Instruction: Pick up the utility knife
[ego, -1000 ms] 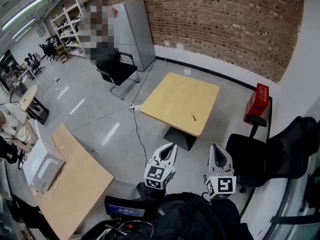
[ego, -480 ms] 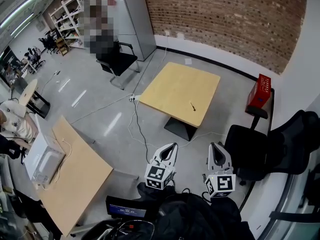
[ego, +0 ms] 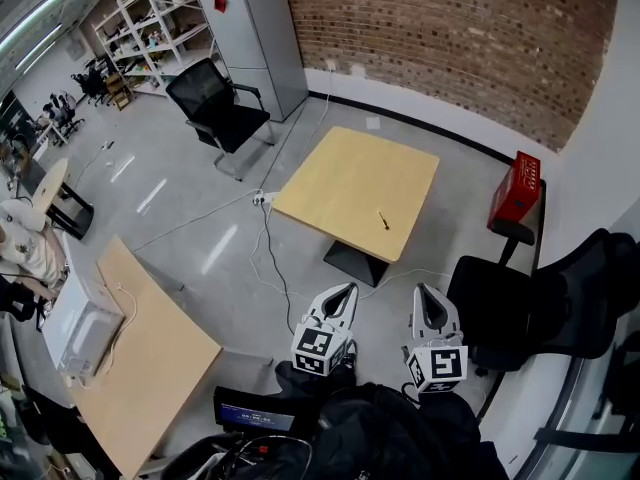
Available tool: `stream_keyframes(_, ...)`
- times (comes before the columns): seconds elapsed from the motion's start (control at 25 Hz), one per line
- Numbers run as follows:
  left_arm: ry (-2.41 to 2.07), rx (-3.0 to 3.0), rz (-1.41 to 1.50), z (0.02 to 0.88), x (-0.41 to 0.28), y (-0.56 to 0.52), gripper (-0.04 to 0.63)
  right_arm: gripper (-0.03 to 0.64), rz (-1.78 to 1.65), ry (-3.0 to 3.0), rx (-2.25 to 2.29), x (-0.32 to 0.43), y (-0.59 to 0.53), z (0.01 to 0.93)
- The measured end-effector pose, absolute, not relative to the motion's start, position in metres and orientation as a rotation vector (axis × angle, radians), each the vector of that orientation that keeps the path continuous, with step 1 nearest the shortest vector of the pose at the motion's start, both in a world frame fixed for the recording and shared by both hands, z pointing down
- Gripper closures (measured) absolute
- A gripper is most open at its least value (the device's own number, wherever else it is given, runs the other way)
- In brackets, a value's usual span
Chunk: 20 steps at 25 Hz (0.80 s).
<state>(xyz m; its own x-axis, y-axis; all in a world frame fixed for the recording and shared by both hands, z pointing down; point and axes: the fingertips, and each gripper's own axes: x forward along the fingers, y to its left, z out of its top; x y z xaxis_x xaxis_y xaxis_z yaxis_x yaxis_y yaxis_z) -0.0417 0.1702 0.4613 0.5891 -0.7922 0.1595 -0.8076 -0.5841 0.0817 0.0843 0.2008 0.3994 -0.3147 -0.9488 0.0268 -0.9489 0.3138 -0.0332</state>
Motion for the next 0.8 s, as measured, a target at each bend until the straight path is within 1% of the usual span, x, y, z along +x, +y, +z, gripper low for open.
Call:
stream_keyframes(0.44, -1.339, 2.682, 0.129, 0.449, -0.054, 0.071, 0.598, 0.612, 0.041, -2.526, 1.863, 0.073, 0.108, 0.390)
stream_keyframes(0.8, -1.297, 2.685, 0.134, 0.455, -0.064, 0.018, 0.598, 0.614, 0.070, -2.498, 1.890, 0.065, 0.055, 0.395)
